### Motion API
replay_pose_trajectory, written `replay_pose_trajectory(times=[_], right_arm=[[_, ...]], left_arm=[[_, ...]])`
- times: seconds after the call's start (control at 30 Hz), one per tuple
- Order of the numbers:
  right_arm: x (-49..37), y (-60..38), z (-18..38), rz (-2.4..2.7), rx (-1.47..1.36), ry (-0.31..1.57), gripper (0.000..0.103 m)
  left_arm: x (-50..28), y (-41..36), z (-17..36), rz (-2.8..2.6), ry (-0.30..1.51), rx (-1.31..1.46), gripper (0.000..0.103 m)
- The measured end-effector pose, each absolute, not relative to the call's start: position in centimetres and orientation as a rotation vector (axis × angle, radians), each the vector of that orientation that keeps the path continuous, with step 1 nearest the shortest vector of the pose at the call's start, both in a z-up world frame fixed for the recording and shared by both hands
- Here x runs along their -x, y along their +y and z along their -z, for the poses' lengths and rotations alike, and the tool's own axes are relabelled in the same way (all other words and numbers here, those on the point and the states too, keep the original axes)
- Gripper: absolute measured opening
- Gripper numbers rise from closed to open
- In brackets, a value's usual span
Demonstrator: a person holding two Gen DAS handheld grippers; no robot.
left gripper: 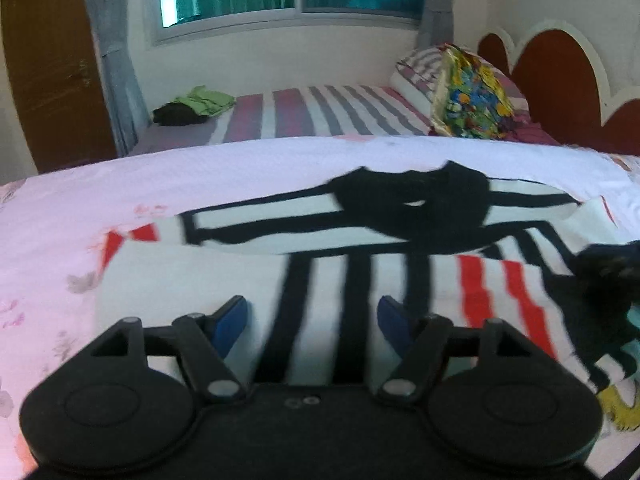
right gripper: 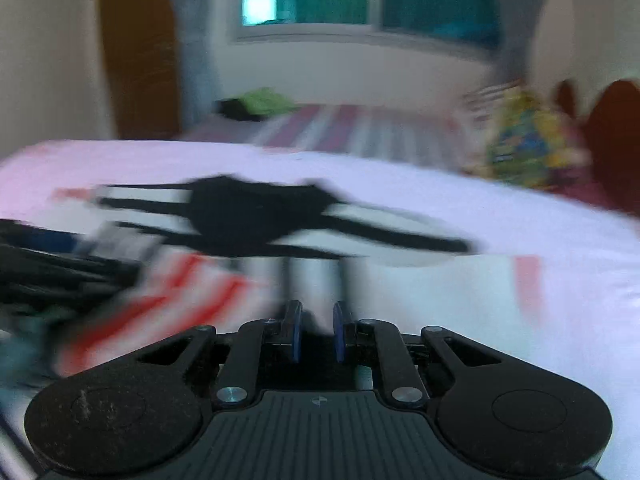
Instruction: Fold small clothes
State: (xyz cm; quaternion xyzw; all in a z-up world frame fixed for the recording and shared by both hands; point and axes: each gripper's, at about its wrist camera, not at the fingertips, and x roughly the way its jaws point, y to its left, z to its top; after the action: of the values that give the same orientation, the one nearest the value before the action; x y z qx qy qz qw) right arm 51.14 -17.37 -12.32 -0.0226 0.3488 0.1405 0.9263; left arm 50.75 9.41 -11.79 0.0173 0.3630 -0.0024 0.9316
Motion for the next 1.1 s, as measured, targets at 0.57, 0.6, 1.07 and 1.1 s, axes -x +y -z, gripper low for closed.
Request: replay_pose_trajectory(times=[0.57, 0.6, 1.07, 1.1], right_arm=[[-45.2, -25.6, 12.6, -0.281, -0.105, 0.784, 0.014], [-44.8, -25.3, 12.8, -0.283, -0.084, 0.747, 0.014], [-42.8, -24.2, 12.3, -0.230, -0.123, 0.758, 0.027], [-42.5, -24.1, 12.1, -0.225, -0.123, 0.755, 0.034]], left_arm=[[-44.9, 7.9, 12.3, -0.028, 0.736, 0.003, 0.078], [-45.0, 8.3, 12.5, -0.034, 0.732, 0.043, 0.078], [-44.2, 6.7, 11.8, -0.085, 0.784, -0.040, 0.086], [-43.8, 6.6, 11.8, -0.086, 0.786, -0.058, 0.086]])
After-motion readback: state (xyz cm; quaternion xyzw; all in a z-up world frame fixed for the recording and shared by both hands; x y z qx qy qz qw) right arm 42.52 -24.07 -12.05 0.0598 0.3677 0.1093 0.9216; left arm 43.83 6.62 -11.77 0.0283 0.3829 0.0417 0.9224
